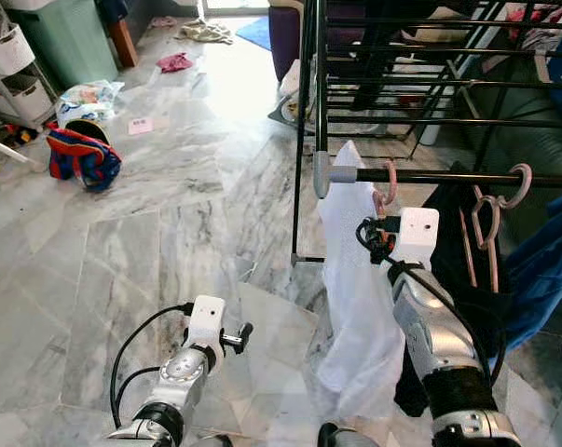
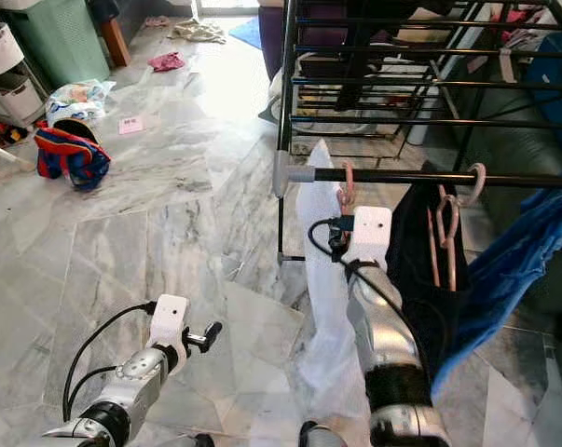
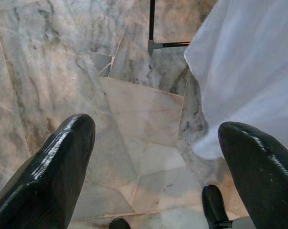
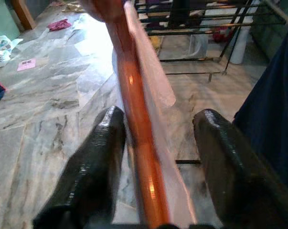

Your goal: Hang hanger

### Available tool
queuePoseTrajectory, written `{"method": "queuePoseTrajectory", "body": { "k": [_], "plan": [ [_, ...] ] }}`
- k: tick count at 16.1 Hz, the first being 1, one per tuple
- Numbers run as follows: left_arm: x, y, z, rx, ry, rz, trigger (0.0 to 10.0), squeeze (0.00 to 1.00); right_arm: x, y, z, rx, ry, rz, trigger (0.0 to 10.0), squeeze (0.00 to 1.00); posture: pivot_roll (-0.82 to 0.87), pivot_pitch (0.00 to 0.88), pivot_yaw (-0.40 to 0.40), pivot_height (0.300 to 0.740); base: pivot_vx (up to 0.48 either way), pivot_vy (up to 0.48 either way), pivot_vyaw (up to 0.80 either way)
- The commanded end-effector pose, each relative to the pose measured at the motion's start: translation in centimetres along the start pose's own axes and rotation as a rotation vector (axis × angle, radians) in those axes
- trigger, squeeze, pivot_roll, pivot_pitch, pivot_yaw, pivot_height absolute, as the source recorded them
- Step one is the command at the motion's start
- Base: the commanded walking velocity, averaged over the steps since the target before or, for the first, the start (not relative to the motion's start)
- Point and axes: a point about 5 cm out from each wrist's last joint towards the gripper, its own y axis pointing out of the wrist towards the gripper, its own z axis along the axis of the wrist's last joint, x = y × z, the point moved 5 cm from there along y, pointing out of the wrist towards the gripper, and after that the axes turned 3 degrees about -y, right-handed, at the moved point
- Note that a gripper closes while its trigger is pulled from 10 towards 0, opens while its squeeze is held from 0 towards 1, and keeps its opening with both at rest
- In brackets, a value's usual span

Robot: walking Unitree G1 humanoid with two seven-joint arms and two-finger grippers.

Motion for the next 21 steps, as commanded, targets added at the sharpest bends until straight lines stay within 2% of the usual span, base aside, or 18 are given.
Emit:
{"method": "queuePoseTrajectory", "body": {
  "k": [1,4,7,10,13,19,21],
  "plan": [
    [-0.1,-0.1,-0.5,-0.023,0.004,-0.001,10.0,0.00,0.0,-0.4,0.4,0.022,-0.020,-0.010,10.0,1.00,-0.10,0.155,0.041,0.740,0.000,0.000,0.00],
    [-0.2,-0.1,-0.2,-0.008,-0.026,-0.005,10.0,0.00,-0.1,-1.5,0.6,0.048,-0.054,-0.012,10.0,1.00,-0.11,0.162,0.041,0.740,0.000,0.000,0.00],
    [0.1,0.1,1.1,0.055,-0.048,-0.011,10.0,0.00,-0.1,-2.9,1.0,0.092,-0.095,-0.010,10.0,1.00,-0.11,0.169,0.041,0.740,0.000,0.000,0.00],
    [0.1,0.1,1.9,0.101,-0.075,-0.006,10.0,0.00,0.1,-4.3,1.4,0.145,-0.104,-0.015,10.0,1.00,-0.10,0.181,0.034,0.740,0.000,0.000,0.00],
    [-0.1,0.0,1.7,0.097,-0.067,0.013,10.0,0.00,0.1,-5.3,1.6,0.185,-0.083,-0.015,10.0,1.00,-0.10,0.187,0.031,0.740,0.000,0.000,0.00],
    [-0.5,0.0,1.7,0.089,-0.050,0.043,10.0,0.00,-0.4,-5.6,1.8,0.209,-0.084,-0.001,10.0,1.00,-0.10,0.188,0.036,0.740,0.000,0.000,0.00],
    [-0.6,0.1,1.8,0.089,-0.043,0.049,10.0,0.00,-0.5,-5.5,1.9,0.212,-0.081,-0.001,10.0,1.00,-0.10,0.189,0.038,0.740,-0.276,0.000,0.00]
  ]
}}
